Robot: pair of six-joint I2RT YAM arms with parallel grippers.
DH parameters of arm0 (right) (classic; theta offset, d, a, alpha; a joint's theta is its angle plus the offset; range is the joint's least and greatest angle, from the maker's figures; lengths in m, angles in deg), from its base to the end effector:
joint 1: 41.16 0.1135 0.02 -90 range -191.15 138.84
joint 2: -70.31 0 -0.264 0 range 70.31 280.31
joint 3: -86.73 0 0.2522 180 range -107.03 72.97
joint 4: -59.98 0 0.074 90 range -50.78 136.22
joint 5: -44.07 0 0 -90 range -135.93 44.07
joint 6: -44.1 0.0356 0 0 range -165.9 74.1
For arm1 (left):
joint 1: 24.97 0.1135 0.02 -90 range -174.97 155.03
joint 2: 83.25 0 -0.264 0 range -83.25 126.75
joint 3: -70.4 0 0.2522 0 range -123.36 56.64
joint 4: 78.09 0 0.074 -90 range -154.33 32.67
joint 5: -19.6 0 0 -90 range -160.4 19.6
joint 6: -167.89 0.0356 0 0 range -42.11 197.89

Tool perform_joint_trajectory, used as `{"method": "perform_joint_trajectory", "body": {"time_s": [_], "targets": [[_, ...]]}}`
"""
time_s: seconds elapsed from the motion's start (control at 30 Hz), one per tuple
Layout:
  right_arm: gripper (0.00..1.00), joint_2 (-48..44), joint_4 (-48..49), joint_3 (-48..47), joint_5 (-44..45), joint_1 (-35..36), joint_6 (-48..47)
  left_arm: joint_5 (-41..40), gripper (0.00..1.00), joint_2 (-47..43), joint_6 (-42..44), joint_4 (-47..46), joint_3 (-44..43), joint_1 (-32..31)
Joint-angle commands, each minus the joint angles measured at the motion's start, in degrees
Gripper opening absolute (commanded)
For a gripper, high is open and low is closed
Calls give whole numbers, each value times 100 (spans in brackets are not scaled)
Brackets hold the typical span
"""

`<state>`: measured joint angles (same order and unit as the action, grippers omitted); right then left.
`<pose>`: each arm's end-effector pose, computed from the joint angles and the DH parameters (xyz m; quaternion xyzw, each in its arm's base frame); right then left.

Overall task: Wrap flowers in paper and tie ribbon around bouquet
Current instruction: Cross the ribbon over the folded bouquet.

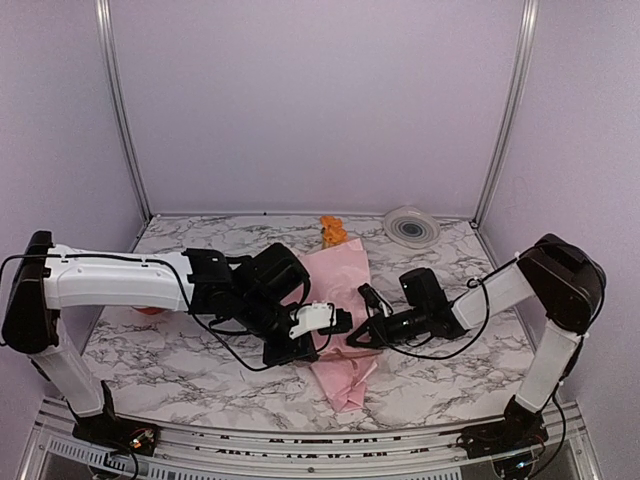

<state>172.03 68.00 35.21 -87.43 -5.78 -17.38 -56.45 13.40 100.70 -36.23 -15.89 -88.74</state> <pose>0.2388 0.1985 0.1106 -0.1945 0.8448 0.4754 0.1502 0.1537 -0.3314 0.2446 0.6726 0.6566 -0.2201 0.2608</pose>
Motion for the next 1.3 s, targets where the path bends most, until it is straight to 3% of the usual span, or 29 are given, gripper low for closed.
{"method": "perform_joint_trajectory", "body": {"time_s": [0.0,0.17,0.3,0.5,0.63,0.8,1.0,1.27], "targets": [[14,99,-374,-113,210,-18,-130,705,0,-299,-592,116,-71,-39],[14,170,-557,-104,195,-22,-256,384,0,-265,-1603,-795,-134,132],[14,250,-622,-153,85,-22,-296,565,0,129,-2196,-881,-394,582],[14,284,-883,-247,38,-22,-422,-384,0,474,-2423,-970,-423,927],[14,255,-1007,-257,61,-20,-434,-510,0,686,-2423,-1013,-651,1125],[14,214,-1053,-241,107,-22,-401,-1129,0,612,-2137,-1032,-815,1144],[14,193,-1020,-227,154,-22,-358,-2151,0,26,-809,-1552,-543,696],[14,186,-968,-248,252,-23,-321,-1614,0,-95,-353,-2107,423,447]]}}
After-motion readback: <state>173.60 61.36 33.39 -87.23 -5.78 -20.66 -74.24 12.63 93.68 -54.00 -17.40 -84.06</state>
